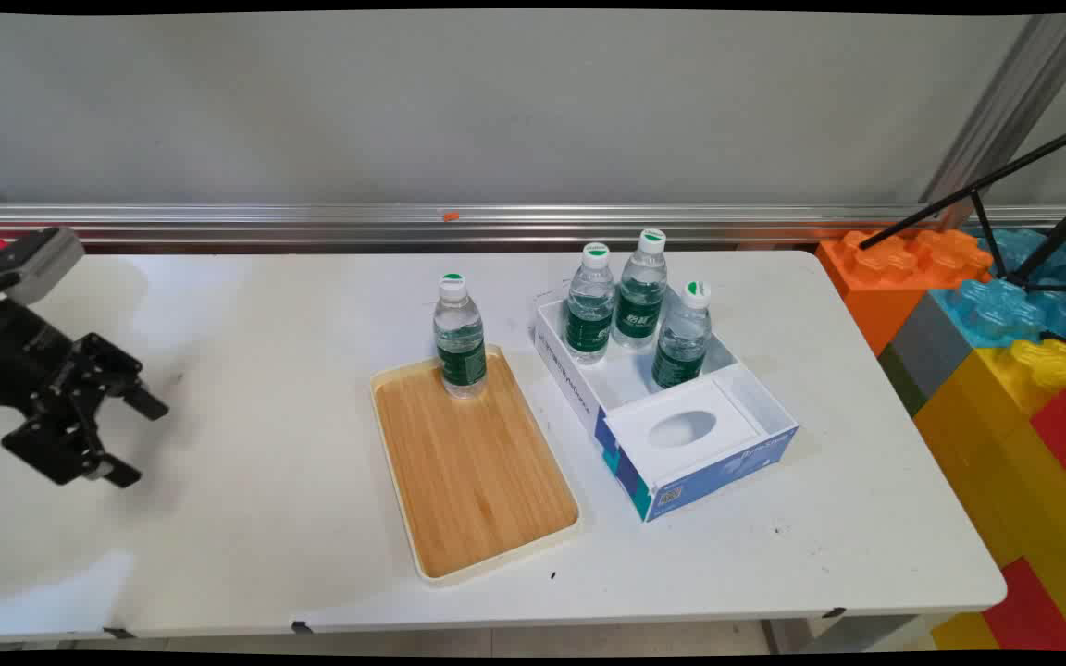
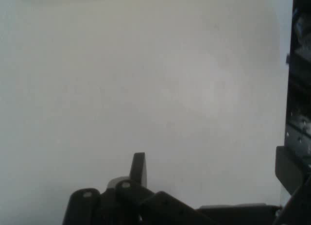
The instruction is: Pick up the green bottle from the white box
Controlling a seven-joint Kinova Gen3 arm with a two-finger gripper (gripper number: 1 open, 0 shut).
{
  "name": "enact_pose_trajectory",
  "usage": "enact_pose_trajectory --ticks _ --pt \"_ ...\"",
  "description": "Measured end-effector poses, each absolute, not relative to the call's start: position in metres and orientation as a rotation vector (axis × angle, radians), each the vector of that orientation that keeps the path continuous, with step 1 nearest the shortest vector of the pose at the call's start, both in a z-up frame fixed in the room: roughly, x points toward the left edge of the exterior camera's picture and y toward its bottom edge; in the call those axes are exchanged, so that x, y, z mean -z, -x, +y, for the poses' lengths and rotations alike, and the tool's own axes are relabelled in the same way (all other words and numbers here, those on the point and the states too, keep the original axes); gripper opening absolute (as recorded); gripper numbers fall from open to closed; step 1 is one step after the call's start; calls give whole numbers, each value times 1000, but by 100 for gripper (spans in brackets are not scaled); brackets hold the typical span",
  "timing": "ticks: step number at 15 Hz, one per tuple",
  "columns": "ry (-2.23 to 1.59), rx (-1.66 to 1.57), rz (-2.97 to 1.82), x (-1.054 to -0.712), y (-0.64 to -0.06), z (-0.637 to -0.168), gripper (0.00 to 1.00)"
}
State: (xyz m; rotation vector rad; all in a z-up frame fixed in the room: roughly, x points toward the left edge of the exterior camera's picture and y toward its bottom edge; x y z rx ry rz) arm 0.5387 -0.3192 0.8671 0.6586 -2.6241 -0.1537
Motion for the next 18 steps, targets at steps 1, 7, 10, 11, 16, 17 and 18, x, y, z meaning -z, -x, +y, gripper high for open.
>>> enact_pose_trajectory --ticks 1,7,10,11,16,17,18 --pt "-654 144 -2610 -870 -533 -322 100" --pt "-672 102 -2549 -891 -475 -338 100" --pt "-697 73 -2524 -909 -425 -353 100" --pt "-711 69 -2520 -914 -412 -356 100" --pt "-787 79 -2494 -944 -338 -370 100" --pt "-792 79 -2490 -947 -329 -372 100" --pt "-801 78 -2483 -951 -314 -376 100"
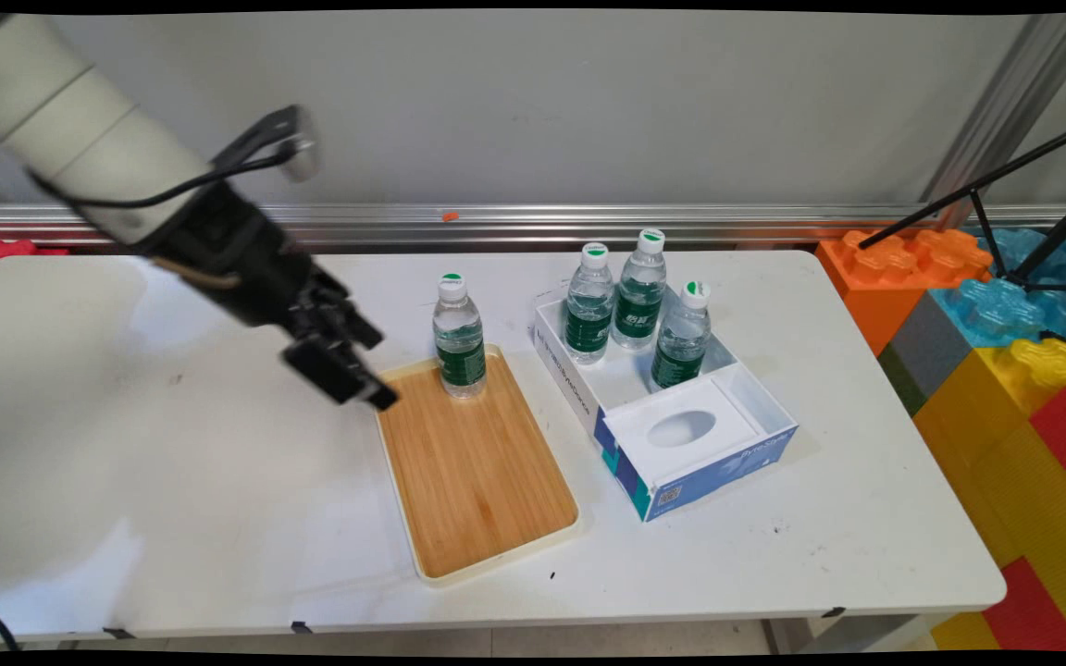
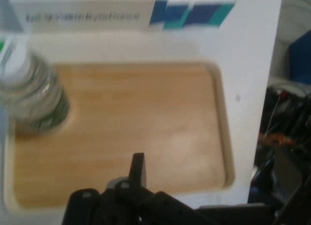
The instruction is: Pick up the green bottle from the white box
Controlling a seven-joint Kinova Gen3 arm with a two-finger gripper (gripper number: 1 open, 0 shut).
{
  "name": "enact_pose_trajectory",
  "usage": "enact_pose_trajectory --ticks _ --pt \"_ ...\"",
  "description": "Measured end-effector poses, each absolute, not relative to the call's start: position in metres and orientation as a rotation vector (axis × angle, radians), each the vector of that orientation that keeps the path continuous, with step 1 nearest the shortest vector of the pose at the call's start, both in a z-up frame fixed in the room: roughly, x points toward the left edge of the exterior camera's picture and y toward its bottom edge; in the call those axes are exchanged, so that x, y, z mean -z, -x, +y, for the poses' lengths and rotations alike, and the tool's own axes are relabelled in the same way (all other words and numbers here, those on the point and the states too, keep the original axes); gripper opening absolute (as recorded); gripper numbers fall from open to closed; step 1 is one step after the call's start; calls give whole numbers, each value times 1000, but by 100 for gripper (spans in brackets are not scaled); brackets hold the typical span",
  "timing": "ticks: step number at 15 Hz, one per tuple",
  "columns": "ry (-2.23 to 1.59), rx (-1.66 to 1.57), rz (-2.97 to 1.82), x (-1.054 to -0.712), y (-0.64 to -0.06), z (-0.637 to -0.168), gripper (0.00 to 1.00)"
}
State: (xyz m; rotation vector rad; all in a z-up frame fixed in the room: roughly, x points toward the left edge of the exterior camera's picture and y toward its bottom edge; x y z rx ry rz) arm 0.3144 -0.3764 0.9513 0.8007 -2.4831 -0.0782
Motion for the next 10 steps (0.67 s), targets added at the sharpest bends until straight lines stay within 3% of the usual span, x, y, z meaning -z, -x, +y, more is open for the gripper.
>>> enact_pose_trajectory --ticks 10 --pt "-882 2 -2401 -945 -209 -431 100"
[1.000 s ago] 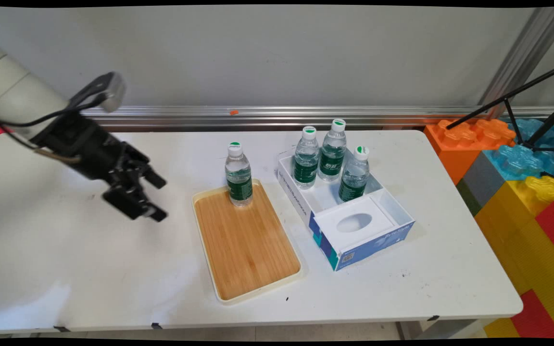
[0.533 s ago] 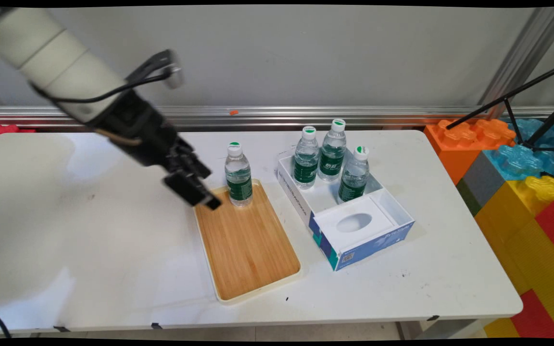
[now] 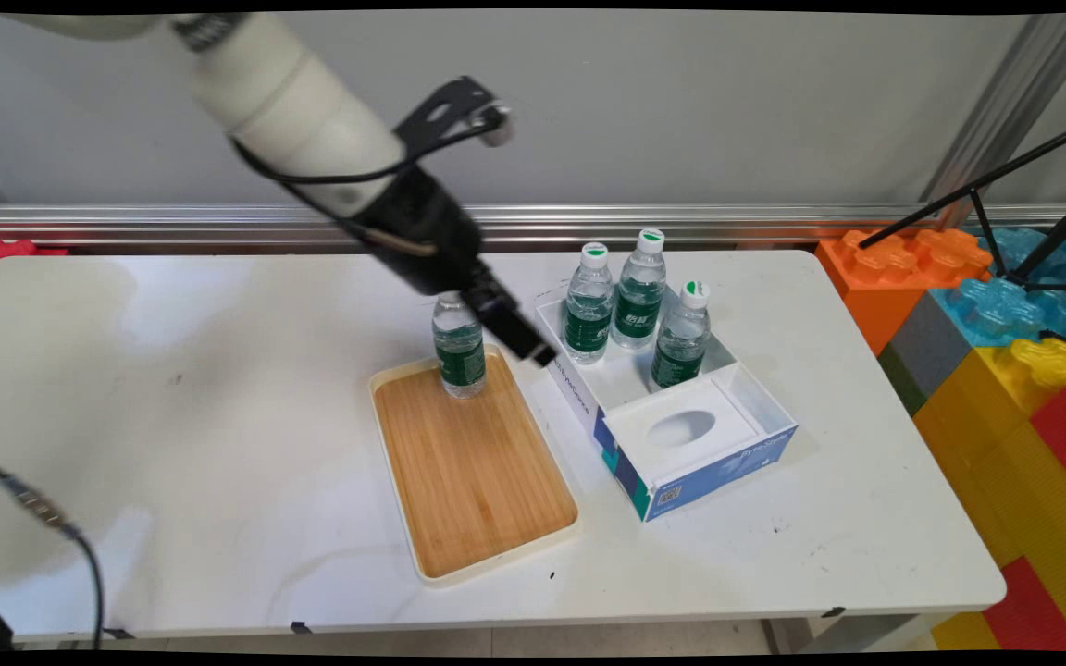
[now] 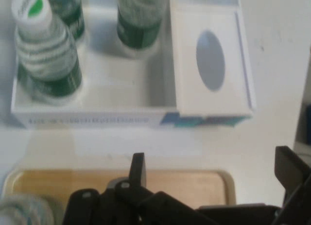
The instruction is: Pick up the green bottle from the white box
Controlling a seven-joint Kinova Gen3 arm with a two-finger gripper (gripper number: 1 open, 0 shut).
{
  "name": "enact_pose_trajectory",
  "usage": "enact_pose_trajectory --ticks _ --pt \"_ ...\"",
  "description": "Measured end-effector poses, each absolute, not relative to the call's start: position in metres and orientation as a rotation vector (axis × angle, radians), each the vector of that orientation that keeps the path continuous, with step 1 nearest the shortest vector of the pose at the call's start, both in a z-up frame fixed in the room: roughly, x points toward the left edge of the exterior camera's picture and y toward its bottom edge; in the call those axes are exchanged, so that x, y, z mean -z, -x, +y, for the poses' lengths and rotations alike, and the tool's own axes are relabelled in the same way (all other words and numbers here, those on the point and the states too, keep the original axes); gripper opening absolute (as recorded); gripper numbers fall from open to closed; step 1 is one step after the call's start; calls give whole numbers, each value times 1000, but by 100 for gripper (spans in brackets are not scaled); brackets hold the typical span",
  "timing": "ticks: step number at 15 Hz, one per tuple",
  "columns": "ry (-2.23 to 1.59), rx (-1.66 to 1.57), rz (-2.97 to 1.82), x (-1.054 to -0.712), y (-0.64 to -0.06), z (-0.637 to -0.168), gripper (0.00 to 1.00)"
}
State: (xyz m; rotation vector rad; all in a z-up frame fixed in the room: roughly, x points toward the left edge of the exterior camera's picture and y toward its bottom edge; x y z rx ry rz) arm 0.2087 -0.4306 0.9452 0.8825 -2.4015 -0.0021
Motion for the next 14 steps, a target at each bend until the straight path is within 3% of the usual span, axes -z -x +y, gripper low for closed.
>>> enact_pose_trajectory --ticks 14 --pt "-881 -138 -2285 -862 -119 -486 100"
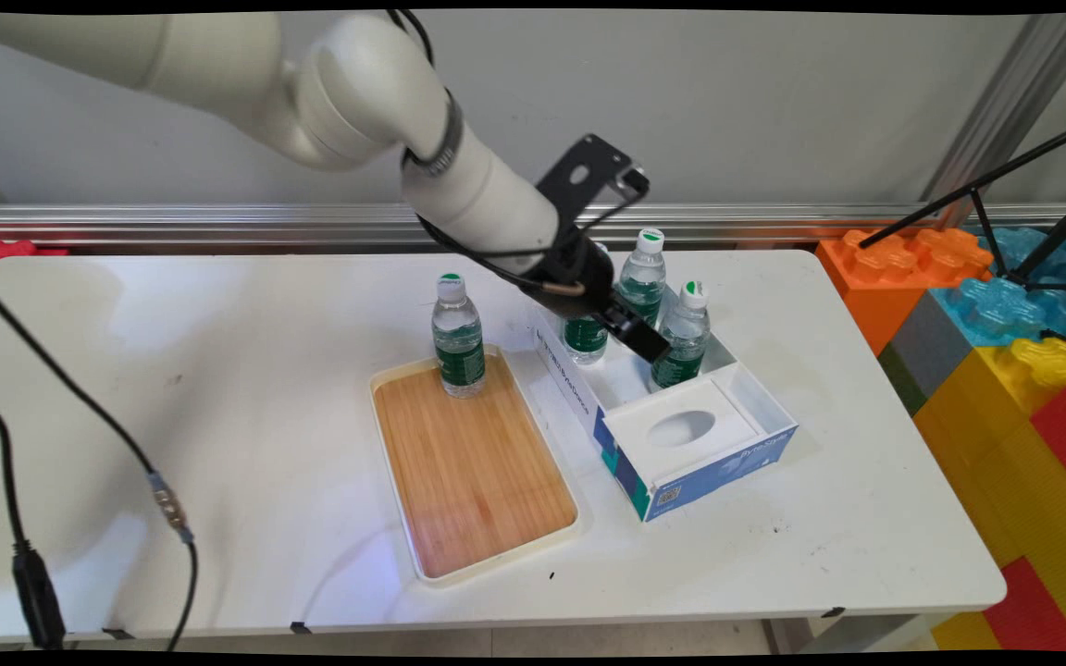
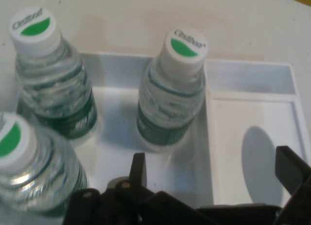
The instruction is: Pick up the green bottle from the white box
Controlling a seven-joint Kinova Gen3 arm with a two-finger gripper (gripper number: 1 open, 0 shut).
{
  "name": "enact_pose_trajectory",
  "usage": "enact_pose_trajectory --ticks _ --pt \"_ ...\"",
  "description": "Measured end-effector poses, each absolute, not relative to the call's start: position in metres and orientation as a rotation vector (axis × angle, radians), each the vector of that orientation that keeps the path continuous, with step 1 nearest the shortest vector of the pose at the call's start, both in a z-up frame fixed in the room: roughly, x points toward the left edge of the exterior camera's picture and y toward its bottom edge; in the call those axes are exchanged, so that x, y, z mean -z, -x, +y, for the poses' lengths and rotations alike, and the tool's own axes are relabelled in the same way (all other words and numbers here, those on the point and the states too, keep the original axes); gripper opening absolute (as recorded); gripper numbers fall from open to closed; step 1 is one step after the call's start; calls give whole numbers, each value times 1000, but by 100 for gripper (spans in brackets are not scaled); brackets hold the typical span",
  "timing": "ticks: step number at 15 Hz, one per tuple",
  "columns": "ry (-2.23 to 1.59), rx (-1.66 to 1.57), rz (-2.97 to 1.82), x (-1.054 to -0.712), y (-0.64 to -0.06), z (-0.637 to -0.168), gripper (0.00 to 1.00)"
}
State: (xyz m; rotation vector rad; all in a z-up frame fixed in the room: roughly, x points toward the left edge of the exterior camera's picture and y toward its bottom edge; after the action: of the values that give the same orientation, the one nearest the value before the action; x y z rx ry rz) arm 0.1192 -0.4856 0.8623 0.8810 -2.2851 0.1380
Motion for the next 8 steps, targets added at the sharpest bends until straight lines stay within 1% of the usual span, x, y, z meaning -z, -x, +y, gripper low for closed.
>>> enact_pose_trajectory --ticks 8 --pt "-849 -212 -2262 -820 -91 -504 100"
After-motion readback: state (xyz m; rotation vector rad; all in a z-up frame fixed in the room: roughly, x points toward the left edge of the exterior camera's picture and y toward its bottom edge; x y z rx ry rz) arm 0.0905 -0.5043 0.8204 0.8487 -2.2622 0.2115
